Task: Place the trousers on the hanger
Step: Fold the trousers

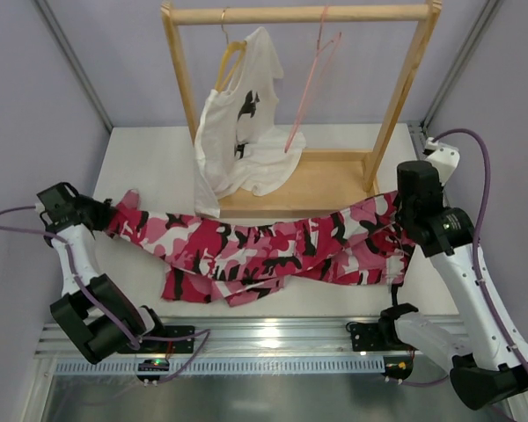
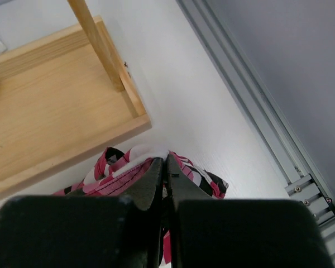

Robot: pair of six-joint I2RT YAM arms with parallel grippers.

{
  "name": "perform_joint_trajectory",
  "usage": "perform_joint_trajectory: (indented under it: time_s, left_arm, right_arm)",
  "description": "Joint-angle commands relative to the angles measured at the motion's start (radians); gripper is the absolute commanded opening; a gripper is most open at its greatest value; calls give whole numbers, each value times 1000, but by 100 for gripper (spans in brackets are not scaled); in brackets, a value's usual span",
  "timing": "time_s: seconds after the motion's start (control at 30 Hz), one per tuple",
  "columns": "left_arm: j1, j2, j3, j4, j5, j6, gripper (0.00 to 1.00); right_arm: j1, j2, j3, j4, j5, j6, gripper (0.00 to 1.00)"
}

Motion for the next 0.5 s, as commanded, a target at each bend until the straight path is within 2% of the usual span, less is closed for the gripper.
perform_joint_trajectory:
  time_s: [0.0, 0.13, 0.23, 0.3, 0.47]
  left_arm:
    - [4, -67, 42, 194, 83, -128, 0]
    - [7, -101, 128, 135, -16, -156, 0]
    - [19, -141, 128, 193, -17, -171, 0]
    - [35, -170, 76, 307, -30, -187, 0]
    - [43, -152, -33, 447, -12, -260, 1]
  right_arm:
    - [-46, -16, 70, 37, 107, 3, 3]
    - [-169, 12, 82, 31, 66, -26, 4]
    - [-232, -1, 68, 55, 23, -43, 4]
    - [-259, 4, 60, 73, 0, -46, 4]
    - [-273, 44, 54, 126, -52, -61, 4]
